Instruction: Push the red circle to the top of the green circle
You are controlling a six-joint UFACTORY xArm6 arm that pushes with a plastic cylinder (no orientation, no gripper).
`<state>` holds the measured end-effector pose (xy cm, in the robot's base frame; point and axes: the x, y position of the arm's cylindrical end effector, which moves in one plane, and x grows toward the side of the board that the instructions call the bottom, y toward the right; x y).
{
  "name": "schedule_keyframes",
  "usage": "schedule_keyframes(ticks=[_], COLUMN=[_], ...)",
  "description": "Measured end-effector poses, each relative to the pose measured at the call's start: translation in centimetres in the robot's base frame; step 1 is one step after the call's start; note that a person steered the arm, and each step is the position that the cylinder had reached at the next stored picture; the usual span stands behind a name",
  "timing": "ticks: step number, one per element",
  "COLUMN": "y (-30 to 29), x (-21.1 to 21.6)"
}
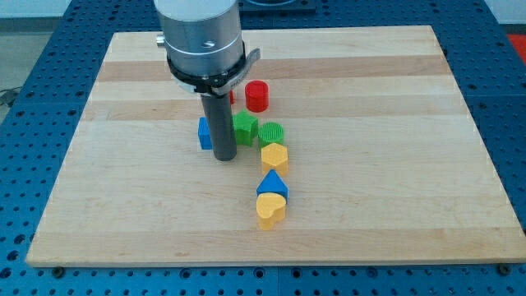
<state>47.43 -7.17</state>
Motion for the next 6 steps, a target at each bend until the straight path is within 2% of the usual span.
schedule_keyframes(ticks=[2, 3, 6], y=[-4.0, -6.1, -7.3], x=[1.0, 0.0, -11.6])
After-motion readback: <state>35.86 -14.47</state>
